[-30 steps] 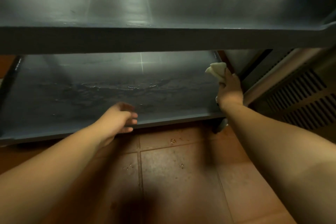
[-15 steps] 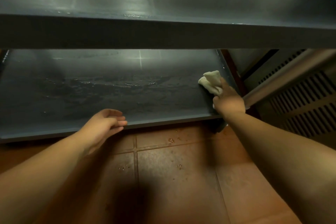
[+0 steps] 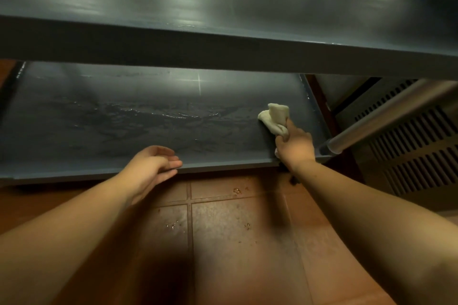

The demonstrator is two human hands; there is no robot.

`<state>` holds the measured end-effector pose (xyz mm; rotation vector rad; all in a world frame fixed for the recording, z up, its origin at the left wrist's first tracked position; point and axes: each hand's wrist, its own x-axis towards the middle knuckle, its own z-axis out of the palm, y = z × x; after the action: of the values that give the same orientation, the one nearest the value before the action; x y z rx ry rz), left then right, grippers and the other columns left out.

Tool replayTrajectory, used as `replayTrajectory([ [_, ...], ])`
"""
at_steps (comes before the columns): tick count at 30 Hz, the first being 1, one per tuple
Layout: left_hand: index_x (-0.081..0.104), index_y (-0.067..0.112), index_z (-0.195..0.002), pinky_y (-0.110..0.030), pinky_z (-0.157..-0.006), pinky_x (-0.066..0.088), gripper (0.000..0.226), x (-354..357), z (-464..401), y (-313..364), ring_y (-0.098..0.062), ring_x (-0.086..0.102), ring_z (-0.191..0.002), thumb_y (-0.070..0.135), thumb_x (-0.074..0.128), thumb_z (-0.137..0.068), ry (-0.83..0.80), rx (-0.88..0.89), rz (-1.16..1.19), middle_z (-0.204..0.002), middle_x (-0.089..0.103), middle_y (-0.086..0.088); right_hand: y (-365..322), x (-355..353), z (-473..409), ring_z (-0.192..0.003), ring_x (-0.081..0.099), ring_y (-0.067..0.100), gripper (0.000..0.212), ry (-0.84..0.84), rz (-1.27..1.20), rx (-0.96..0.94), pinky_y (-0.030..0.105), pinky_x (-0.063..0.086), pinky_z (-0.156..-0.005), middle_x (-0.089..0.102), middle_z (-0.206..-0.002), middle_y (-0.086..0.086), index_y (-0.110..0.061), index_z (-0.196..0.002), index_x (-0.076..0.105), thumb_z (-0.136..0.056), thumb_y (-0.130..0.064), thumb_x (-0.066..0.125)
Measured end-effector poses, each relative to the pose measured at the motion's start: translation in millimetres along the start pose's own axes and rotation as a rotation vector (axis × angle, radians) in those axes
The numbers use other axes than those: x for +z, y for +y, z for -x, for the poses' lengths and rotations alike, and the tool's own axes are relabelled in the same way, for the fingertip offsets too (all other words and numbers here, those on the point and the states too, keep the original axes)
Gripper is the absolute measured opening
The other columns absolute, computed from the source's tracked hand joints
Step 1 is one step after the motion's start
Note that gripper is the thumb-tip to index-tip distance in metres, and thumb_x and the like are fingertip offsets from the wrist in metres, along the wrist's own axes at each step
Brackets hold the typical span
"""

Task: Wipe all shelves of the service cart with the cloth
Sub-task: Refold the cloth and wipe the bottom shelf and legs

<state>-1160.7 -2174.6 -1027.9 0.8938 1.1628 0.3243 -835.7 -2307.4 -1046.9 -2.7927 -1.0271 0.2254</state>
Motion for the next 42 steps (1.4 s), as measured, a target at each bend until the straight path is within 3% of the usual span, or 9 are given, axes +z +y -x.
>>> replayTrajectory([
  [10,0.055,0.001,-0.11,-0.04,-0.102,0.047,0.03,-6,8,4,-0.026,0.064,-0.109,-0.014,0.038,-0.089,-0.049,-0.01,0.027,-0.117,0.061,-0.019,-48,9,13,-0.1,0.054,0.033,0.047,-0.043,-0.044,-0.028,0.035,0.047,-0.08,0.05,-0.12,0.017,-0.02,-0.143,0.042,-0.098,-0.032,0.048],
  [15,0.056,0.005,-0.115,-0.042,-0.091,0.053,0.028,-34,18,10,-0.026,0.068,-0.103,-0.005,0.039,-0.094,-0.073,-0.001,-0.086,-0.114,0.066,-0.016,-79,20,23,-0.096,0.055,0.034,0.045,-0.079,-0.066,-0.084,0.032,0.041,-0.073,0.054,-0.115,0.018,-0.019,-0.139,0.046,-0.095,-0.032,0.046],
  [19,0.055,0.003,-0.115,-0.043,-0.09,0.054,0.028,-61,26,18,-0.028,0.068,-0.101,-0.003,0.037,-0.095,-0.012,0.016,-0.074,-0.111,0.066,-0.018,-110,28,32,-0.098,0.054,0.036,0.045,-0.115,-0.134,-0.088,0.034,0.045,-0.077,0.052,-0.116,0.018,-0.022,-0.14,0.046,-0.096,-0.032,0.047],
  [24,0.055,0.002,-0.117,-0.045,-0.092,0.053,0.03,-95,40,23,-0.028,0.068,-0.102,-0.004,0.035,-0.095,0.047,0.0,-0.06,-0.11,0.066,-0.018,-151,37,48,-0.092,0.056,0.038,0.05,-0.117,-0.114,-0.127,0.033,0.041,-0.07,0.055,-0.11,0.019,-0.023,-0.14,0.045,-0.091,-0.028,0.053],
  [29,0.055,0.004,-0.117,-0.044,-0.092,0.054,0.029,-141,55,22,-0.026,0.068,-0.101,-0.003,0.036,-0.096,0.102,-0.023,-0.036,-0.111,0.066,-0.015,-203,43,66,-0.088,0.057,0.038,0.049,-0.154,-0.172,-0.124,0.044,0.055,-0.077,0.057,-0.106,0.018,-0.024,-0.133,0.05,-0.086,-0.033,0.042],
  [36,0.057,0.009,-0.107,-0.041,-0.086,0.056,0.024,-192,68,29,-0.025,0.068,-0.099,0.0,0.037,-0.096,0.153,-0.033,0.056,-0.109,0.067,-0.013,-290,60,100,-0.081,0.059,0.036,0.05,-0.233,-0.19,-0.195,0.045,0.058,-0.073,0.059,-0.098,0.014,-0.028,-0.114,0.053,-0.069,-0.036,0.035],
  [39,0.057,0.009,-0.109,-0.04,-0.084,0.056,0.026,-211,72,26,-0.025,0.069,-0.098,0.0,0.037,-0.095,0.157,-0.048,0.062,-0.109,0.067,-0.013,-329,67,121,-0.083,0.06,0.036,0.042,-0.271,-0.204,-0.266,0.046,0.059,-0.075,0.059,-0.102,0.014,-0.027,-0.114,0.053,-0.075,-0.035,0.042],
  [42,0.057,0.009,-0.11,-0.04,-0.084,0.056,0.027,-230,77,22,-0.024,0.069,-0.097,0.001,0.036,-0.095,0.169,-0.058,0.072,-0.11,0.066,-0.013,-372,78,136,-0.096,0.056,0.037,0.04,-0.271,-0.181,-0.337,0.041,0.053,-0.081,0.055,-0.11,0.017,-0.02,-0.129,0.05,-0.089,-0.025,0.051],
])
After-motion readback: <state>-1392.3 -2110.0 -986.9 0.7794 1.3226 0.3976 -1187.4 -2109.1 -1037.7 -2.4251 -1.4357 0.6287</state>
